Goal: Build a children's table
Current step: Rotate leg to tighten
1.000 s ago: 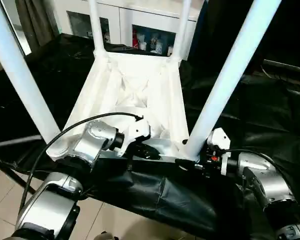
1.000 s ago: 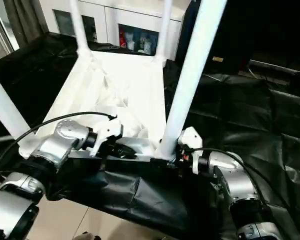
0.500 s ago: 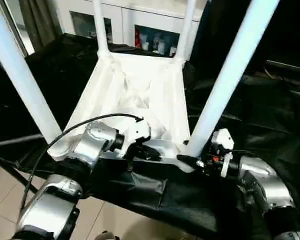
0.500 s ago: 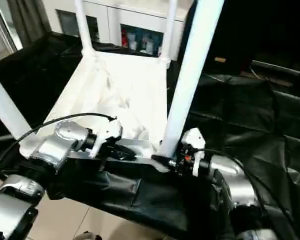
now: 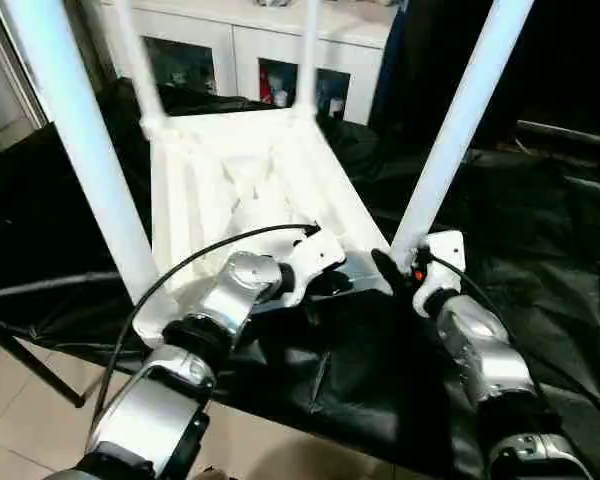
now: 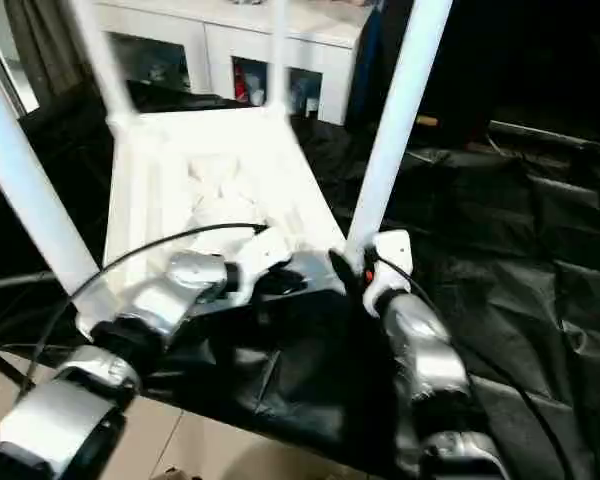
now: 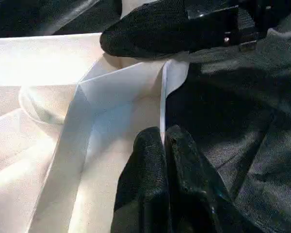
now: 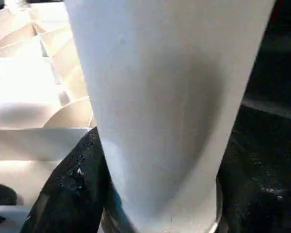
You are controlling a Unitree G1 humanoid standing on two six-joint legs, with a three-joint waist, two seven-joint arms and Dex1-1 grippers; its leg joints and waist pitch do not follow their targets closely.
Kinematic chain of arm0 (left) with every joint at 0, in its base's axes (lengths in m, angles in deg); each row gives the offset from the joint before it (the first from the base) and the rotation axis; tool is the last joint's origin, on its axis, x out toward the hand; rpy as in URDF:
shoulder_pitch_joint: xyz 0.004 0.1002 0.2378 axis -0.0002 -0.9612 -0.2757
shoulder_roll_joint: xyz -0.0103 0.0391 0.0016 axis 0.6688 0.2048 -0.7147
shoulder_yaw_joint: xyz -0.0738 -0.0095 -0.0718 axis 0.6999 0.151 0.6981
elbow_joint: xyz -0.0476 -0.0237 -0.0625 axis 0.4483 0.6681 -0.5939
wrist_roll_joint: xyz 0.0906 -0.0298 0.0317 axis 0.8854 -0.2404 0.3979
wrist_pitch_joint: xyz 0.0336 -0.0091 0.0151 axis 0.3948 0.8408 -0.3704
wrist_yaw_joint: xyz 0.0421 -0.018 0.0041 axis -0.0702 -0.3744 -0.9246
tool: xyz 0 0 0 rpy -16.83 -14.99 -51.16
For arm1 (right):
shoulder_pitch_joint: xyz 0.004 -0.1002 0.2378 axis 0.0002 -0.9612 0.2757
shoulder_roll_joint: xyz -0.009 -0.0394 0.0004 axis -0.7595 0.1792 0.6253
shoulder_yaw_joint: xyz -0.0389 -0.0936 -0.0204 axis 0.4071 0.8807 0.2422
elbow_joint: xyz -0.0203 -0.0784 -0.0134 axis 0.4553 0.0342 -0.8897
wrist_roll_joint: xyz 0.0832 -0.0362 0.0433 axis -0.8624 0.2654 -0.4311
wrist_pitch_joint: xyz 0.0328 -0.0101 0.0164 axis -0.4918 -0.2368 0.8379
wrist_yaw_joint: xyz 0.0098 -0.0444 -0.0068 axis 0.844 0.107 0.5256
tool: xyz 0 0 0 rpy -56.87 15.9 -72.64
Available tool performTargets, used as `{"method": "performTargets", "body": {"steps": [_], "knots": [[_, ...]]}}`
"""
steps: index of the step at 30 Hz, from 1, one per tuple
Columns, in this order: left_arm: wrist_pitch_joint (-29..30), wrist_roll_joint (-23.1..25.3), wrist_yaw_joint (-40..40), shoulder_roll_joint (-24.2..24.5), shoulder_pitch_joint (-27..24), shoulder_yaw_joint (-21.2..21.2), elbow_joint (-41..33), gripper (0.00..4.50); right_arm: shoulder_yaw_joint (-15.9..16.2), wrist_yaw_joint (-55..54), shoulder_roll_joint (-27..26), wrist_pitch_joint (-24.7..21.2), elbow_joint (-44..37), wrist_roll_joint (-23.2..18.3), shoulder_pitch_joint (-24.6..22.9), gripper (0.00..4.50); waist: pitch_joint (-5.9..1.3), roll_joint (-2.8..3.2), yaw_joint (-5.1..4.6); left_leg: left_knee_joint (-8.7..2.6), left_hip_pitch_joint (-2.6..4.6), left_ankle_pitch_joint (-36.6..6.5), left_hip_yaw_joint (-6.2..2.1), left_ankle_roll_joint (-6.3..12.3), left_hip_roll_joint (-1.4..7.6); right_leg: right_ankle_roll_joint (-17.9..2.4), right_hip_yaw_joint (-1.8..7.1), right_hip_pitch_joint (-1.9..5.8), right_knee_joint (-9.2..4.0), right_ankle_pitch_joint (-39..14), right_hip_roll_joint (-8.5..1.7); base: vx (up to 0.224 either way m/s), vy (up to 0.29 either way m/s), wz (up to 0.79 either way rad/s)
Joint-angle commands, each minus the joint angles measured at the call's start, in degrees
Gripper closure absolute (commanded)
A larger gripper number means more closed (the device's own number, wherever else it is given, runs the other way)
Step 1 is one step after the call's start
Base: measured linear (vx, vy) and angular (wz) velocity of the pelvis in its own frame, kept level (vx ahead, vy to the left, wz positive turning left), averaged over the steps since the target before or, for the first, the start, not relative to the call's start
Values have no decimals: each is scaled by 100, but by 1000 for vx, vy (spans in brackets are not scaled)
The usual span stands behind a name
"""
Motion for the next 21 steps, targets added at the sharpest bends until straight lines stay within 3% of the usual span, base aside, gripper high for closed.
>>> {"method": "performTargets", "body": {"steps": [1, 6, 10, 14, 17, 21], "knots": [[-136, -108, -28, -391, 51, -42, 69, 450, 472, 346, -308, 42, 216, 276, -20, 133, -238, -49, -20, -405, 65, -2099, -102, 134, 128, -802, 138, 133, -531, -2354, -246, 0, 0, 0], [-91, -175, 347, -188, 16, -53, 21, 450, 611, 953, -86, 241, 252, 201, 67, 101, -243, -53, -23, -407, 47, -2048, -99, 190, 131, -897, 136, 164, -504, -2142, -241, 0, 0, 0], [-45, -370, 1496, 361, -75, -108, -223, 450, 818, 2954, 615, -33, -502, -434, -280, 101, -250, -46, -2, -388, 32, -1859, -77, 388, 140, -1079, 147, 203, -466, -1687, -243, 0, 0, 0], [-25, -455, 1932, 616, -101, -95, -309, 450, 1022, 3786, 975, -171, -895, -557, -502, 101, -277, -40, 38, -363, 20, -1443, -71, 521, 165, -1338, 136, 241, -370, -977, -237, 0, 0, 0], [-66, -421, 2121, 814, -89, -95, -265, 450, 1073, 4114, 1180, -110, -958, -543, -567, 101, -277, -39, 31, -353, 32, -1397, -60, 496, 167, -1489, 128, 242, -342, -784, -233, 0, 0, 0], [-56, -512, 2698, 1097, -148, -124, -385, 450, 1035, 4541, 1377, -152, -913, -646, -544, 101, -269, -20, 73, -357, 52, -1476, -41, 478, 189, -1511, 123, 244, -341, -899, -230, 0, 0, 0]]}}
